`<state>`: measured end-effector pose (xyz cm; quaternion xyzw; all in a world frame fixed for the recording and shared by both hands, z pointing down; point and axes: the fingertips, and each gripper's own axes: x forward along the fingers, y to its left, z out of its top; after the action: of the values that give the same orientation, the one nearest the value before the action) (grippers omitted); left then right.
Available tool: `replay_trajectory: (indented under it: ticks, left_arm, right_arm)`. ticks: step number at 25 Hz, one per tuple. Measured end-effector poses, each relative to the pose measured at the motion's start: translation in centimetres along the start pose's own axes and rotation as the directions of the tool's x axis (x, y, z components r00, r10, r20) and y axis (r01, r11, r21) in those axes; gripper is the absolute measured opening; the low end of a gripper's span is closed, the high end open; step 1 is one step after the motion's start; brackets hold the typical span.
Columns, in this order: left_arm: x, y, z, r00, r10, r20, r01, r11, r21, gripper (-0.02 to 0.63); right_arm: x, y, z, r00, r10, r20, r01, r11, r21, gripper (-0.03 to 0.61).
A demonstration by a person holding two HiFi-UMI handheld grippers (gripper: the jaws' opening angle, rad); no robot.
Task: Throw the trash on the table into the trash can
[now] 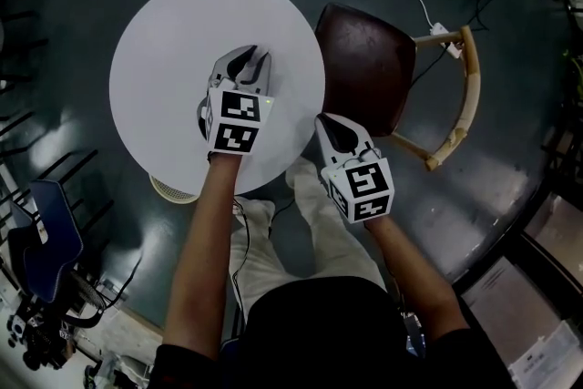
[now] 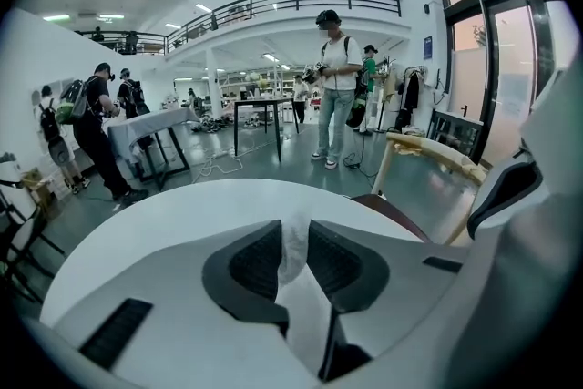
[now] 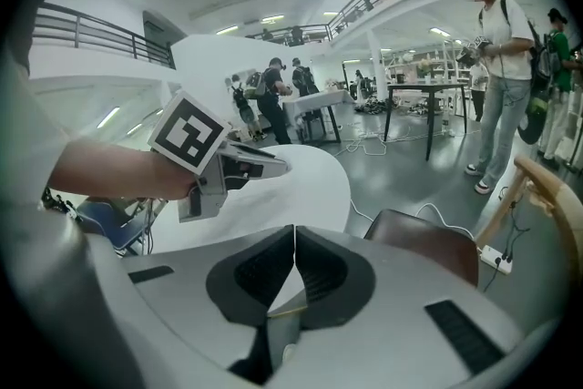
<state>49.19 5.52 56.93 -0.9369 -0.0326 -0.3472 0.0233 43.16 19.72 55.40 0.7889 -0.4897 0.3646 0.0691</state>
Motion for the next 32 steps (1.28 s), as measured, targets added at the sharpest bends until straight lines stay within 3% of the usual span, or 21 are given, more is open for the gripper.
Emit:
replay_trajectory:
  ticks: [14, 26, 32]
  left_arm:
    - [-8.8, 3.1, -0.4, 0.996, 0.068, 0.061, -0.063, 0.994, -0.085, 0.077]
    - [-17.7, 6.4, -3.2, 0.98, 0.162, 0.113, -0.133, 0.964, -0.232, 0.074]
    - [-23.0, 7.8, -5.1, 0.958, 0.249, 0.144, -0.2, 0.937, -0.286, 0.074]
  right_arm:
    - [0.5, 5.6, 2.8, 0.997, 0.073, -0.003, -0.073, 0.993, -0.092, 0.018]
    - [1.8, 12.5, 4.7, 0.985, 0.171, -0.026, -0.172, 0.967, -0.189, 0.018]
    - [2.2, 16.5, 5.0, 0.972, 0.229, -0.048, -0.233, 0.941, -0.244, 0.018]
